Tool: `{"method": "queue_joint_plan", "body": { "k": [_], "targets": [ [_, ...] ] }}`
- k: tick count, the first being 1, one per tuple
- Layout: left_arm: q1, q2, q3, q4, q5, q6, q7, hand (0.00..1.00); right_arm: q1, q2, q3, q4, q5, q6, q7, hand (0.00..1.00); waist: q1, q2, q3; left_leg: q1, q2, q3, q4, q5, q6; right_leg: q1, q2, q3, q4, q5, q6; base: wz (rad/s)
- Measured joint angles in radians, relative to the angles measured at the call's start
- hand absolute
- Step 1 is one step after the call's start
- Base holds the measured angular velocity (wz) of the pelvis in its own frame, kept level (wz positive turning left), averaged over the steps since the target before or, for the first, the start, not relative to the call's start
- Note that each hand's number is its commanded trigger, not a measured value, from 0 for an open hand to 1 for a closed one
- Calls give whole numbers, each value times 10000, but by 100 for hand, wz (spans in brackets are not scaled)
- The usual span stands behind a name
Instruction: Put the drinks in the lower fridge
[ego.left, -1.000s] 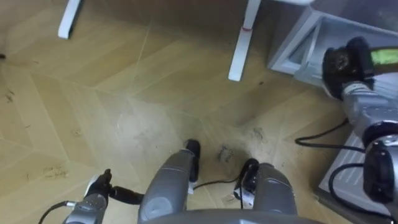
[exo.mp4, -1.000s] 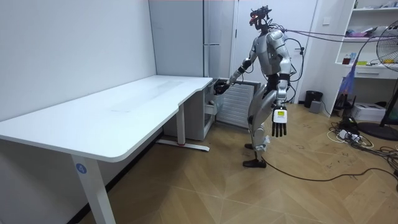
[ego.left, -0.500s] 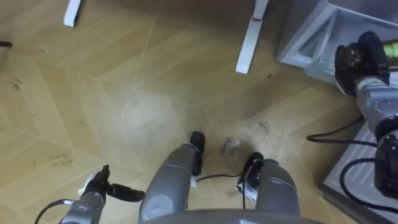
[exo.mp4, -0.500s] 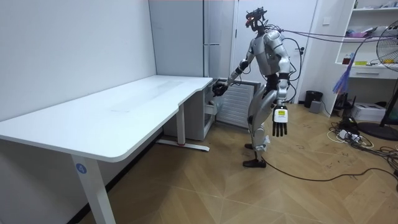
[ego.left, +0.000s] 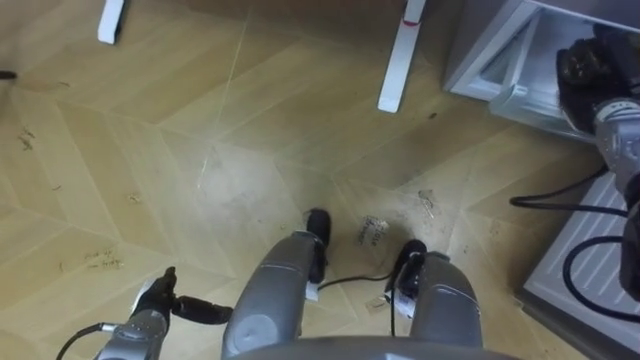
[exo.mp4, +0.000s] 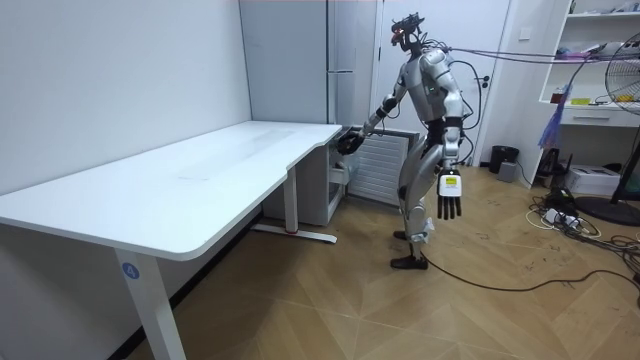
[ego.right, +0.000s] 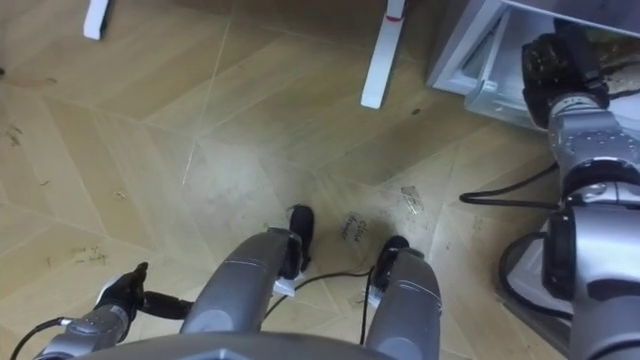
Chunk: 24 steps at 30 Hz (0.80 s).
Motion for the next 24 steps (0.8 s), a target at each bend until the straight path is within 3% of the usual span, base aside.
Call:
{"method": "queue_joint_plan", "body": {
  "k": [10,24],
  "targets": [
    [9,78,-1,17,-19,20,85,0,4,-5,0,43,2,170,-2,0,-100,-190,11,16,5,5,20,14,22,41,6,-3,-1,12,19,0],
    [7,88,-2,-30,-95,21,143,0,6,-67,7,42,-53,135,11,0,-136,-206,14,16,10,4,30,12,22,48,14,-4,3,16,23,0]
  ]
}}
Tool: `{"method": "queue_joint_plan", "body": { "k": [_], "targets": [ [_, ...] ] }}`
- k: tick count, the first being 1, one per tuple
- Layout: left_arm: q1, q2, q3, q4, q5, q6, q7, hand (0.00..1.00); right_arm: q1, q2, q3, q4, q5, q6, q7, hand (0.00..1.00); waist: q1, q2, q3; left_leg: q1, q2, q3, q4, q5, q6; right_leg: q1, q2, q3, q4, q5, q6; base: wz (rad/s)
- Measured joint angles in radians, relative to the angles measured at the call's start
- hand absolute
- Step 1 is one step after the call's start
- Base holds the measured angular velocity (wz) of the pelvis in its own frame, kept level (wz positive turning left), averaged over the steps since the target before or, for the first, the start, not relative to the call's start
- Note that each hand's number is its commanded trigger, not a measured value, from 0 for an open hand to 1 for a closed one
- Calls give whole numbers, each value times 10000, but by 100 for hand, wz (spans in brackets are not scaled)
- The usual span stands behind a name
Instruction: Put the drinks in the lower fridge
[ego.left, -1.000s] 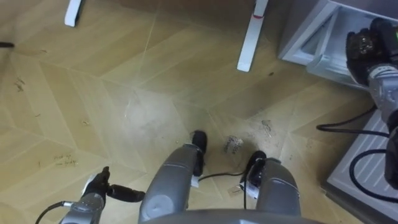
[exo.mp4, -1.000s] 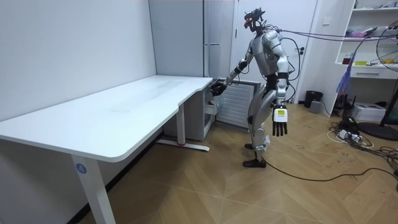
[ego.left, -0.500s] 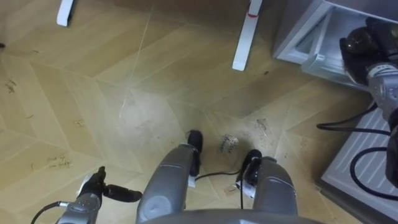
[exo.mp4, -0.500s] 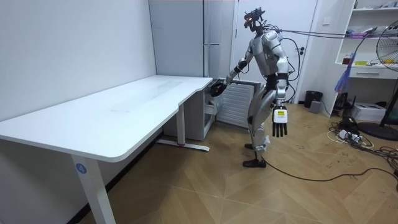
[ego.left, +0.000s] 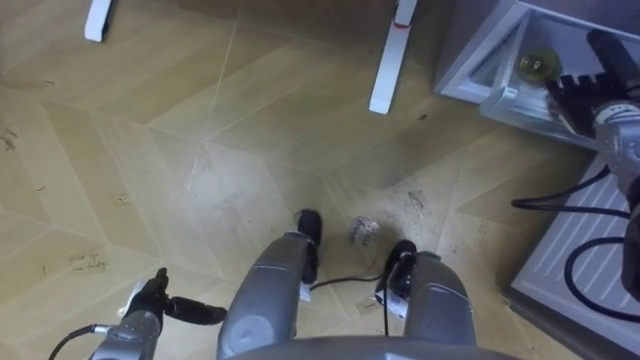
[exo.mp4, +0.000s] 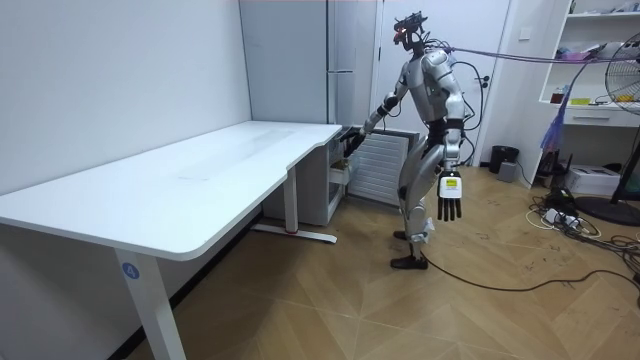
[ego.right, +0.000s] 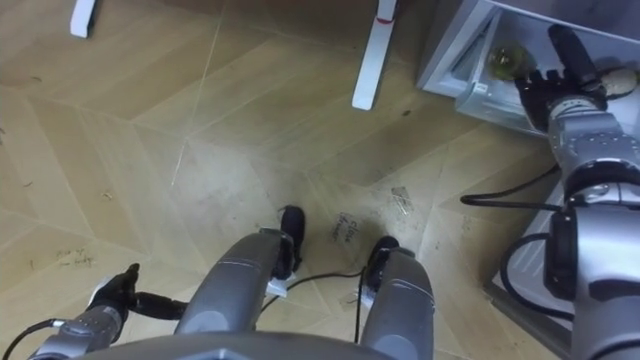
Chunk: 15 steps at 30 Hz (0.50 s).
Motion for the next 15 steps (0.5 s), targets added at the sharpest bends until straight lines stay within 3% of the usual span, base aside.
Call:
{"method": "queue_joint_plan", "body": {
  "k": [11,15],
  "targets": [
    [-2,8,0,-68,10,153,-60,0,7,0,-5,48,-286,7,9,0,-37,1,-2,67,7,-31,94,-4,3,150,18,-36,-6,8,15,0],
    [-7,11,13,-155,59,139,-103,0,14,-55,-40,-42,-1132,-37,10,0,-174,17,-11,61,24,-1,204,-40,55,192,14,-51,-7,23,50,0]
  ]
}}
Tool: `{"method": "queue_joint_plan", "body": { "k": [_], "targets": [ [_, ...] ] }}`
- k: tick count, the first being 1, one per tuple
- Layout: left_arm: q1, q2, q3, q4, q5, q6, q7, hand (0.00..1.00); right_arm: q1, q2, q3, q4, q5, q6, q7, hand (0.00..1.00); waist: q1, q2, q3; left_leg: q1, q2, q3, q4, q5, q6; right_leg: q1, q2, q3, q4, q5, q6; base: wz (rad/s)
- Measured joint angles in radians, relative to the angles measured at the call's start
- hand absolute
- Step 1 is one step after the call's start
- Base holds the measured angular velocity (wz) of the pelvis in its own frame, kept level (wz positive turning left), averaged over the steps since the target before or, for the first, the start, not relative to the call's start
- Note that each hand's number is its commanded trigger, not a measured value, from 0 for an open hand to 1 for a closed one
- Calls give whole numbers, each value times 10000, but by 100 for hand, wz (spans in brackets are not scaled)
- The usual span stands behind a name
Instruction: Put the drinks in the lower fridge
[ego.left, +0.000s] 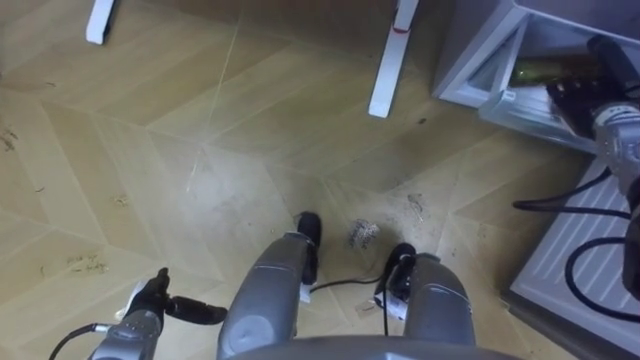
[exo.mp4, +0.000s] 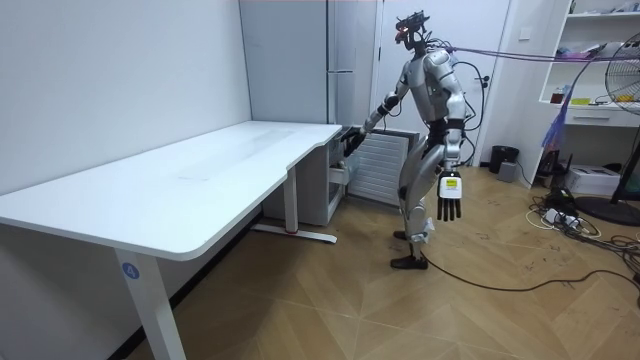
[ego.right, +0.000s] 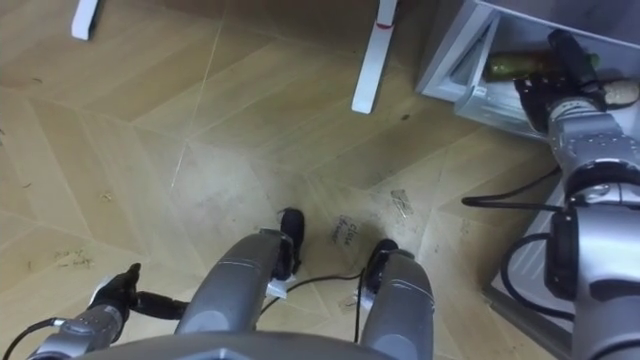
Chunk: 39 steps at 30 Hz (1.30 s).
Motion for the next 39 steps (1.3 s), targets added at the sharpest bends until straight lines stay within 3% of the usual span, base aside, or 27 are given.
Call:
{"method": "queue_joint_plan", "body": {
  "k": [6,10,15,22,28,34,39],
  "targets": [
    [2,26,49,10,-45,-253,37,0,24,-316,5,-25,-2115,-331,-713,0,-206,20,-13,277,0,52,48,-61,77,313,19,43,-108,61,78,-3],
    [149,31,47,35,-311,-405,198,0,866,-319,-26,-1216,-3747,-884,-1853,0,-216,184,-152,635,212,107,-74,-100,77,815,315,61,-717,352,92,-16],
    [156,10,42,222,-498,-571,393,0,1915,-284,-52,-2137,-4267,-1522,-2908,0,-236,305,-239,1238,366,376,-492,-102,82,1332,543,335,-1274,619,124,-22],
    [153,-107,-16,328,-857,-971,588,0,2822,280,-52,-2378,-3801,-2133,-4019,0,-596,337,-288,2171,364,701,-1182,-30,110,2047,629,628,-1895,830,224,-14],
    [113,-119,-17,297,-857,-1141,582,0,3349,870,-39,-2301,-2802,-2140,-4115,0,-624,318,-287,2558,399,1047,-1521,-24,119,2211,693,905,-2149,935,262,-16],
    [10,-130,-24,442,-857,-1241,532,0,3386,1312,-52,-1379,-1543,-2149,-3449,0,-667,319,-283,2633,419,1027,-1512,-60,125,2371,728,854,-2288,940,266,1],
    [-79,-136,-42,778,-824,-1229,490,0,3500,1343,-83,-872,-154,-2094,-2751,0,-576,344,-268,2544,406,1058,-1393,-127,153,2271,705,922,-2248,917,308,-2]
  ]
}}
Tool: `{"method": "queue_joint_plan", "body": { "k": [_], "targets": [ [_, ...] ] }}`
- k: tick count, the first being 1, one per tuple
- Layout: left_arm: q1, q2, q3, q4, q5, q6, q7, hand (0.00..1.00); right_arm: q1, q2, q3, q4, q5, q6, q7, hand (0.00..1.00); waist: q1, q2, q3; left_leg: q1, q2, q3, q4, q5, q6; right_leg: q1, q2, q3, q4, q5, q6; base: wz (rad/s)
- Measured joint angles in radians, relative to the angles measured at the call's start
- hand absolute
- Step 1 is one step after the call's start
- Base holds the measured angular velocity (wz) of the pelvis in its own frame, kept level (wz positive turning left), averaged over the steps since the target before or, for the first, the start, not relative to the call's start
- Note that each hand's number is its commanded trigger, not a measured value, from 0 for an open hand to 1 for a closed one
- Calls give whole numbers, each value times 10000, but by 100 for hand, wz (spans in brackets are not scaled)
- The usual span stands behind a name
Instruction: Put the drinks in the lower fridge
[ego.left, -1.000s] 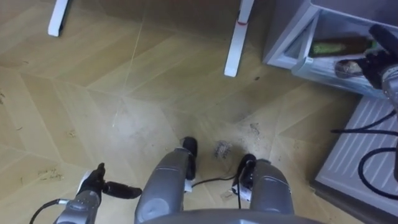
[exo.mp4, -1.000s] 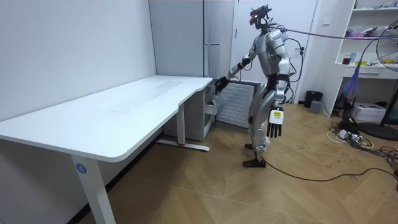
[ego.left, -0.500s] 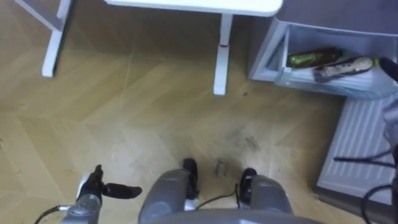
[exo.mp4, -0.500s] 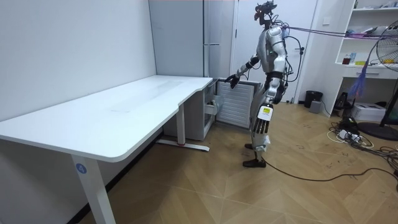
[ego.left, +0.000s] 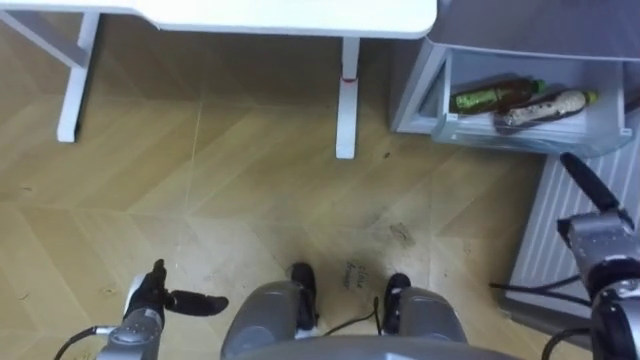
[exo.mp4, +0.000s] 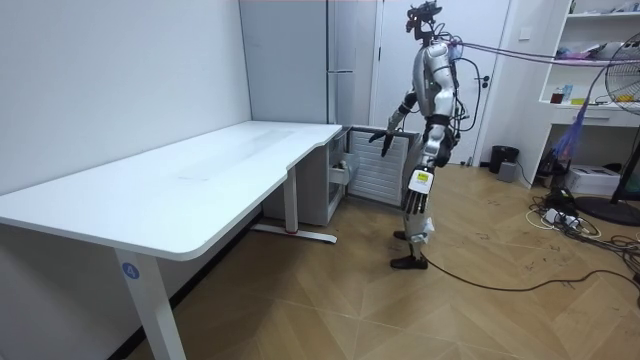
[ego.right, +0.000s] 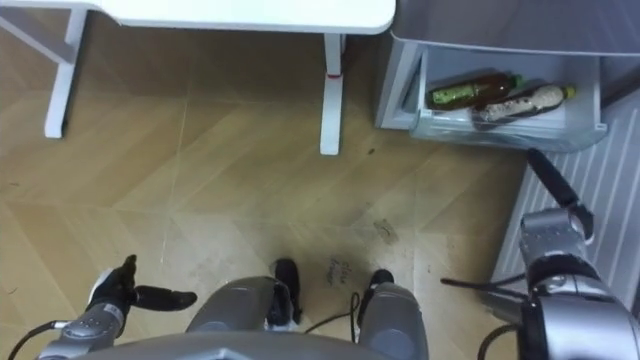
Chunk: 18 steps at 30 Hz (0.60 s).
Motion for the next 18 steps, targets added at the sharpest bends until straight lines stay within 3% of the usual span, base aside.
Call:
{"method": "queue_joint_plan", "body": {
  "k": [8,13,18],
  "targets": [
    [-112,0,31,177,122,196,-192,0,-7,16,-328,147,1799,45,1231,0,232,153,59,-829,92,3,571,-117,41,-734,40,50,340,-3,-3,-1],
    [-97,1,31,244,168,429,-188,0,-250,19,-756,590,2068,363,1777,0,470,232,93,-1167,89,-26,723,-131,62,-1040,13,27,486,-1,-7,0],
    [-74,0,31,325,191,519,-170,0,-839,17,-1284,1286,2147,653,2280,0,481,223,108,-1279,65,-29,728,-129,65,-1182,-29,25,700,-61,-12,1]
  ]
}}
